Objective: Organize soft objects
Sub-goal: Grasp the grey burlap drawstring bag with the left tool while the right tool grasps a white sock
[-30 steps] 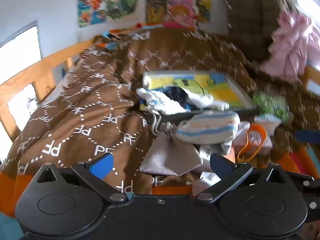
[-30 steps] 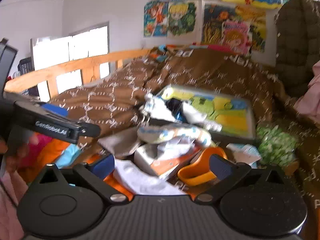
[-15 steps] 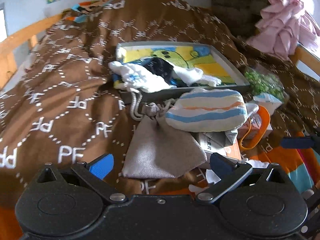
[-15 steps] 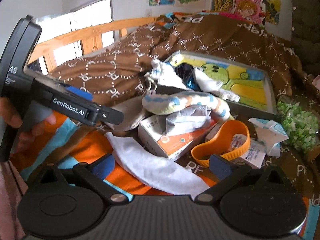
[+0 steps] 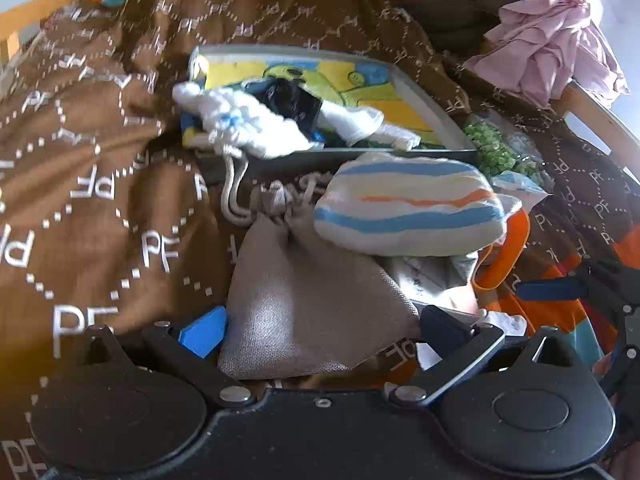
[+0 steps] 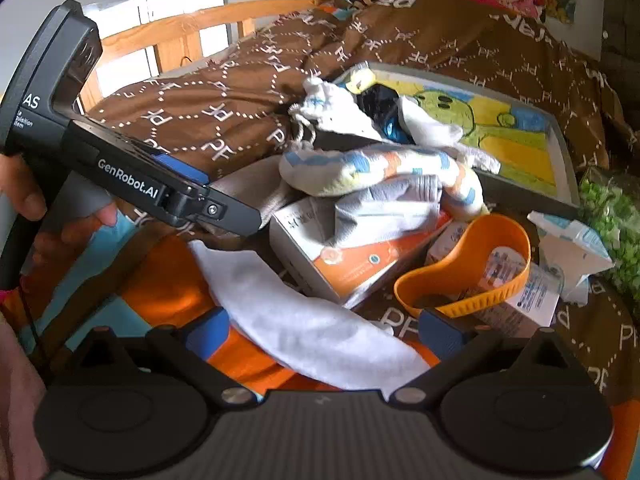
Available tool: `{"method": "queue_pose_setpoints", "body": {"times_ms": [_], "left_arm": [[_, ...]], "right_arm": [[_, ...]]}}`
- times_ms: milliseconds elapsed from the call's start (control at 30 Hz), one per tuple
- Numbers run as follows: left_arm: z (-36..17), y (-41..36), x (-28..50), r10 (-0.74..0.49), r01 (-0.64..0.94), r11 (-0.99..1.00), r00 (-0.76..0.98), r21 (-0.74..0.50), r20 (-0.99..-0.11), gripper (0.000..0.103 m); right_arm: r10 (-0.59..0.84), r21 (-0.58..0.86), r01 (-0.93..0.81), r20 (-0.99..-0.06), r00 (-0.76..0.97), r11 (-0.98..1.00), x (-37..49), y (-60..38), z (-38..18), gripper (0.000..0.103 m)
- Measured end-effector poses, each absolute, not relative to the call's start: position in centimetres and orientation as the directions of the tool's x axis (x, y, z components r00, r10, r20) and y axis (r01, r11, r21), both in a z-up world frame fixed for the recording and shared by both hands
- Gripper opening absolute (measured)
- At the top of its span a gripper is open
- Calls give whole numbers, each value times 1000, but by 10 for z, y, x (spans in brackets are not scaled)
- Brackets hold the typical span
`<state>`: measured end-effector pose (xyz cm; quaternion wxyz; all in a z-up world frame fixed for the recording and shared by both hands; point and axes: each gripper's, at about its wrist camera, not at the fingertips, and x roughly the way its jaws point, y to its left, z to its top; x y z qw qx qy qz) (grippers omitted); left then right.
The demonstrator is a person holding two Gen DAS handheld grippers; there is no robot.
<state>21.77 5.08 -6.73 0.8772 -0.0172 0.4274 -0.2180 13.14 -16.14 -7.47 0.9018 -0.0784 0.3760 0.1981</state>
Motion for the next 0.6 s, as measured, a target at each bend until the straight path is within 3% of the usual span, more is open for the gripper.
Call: {"method": "queue_pose_setpoints", "body": {"times_ms": [267,600], "left_arm": [[-75,44,221,-370,380,907,507,-184,-778,100],[-76,48,225,-288,318,938,506,-135,-813,66]], "right_arm": [[293,35,-403,-743,602,915,140,-161,-86,102],[313,109,-368,-768,559,923,147,-167,-92,85]]}}
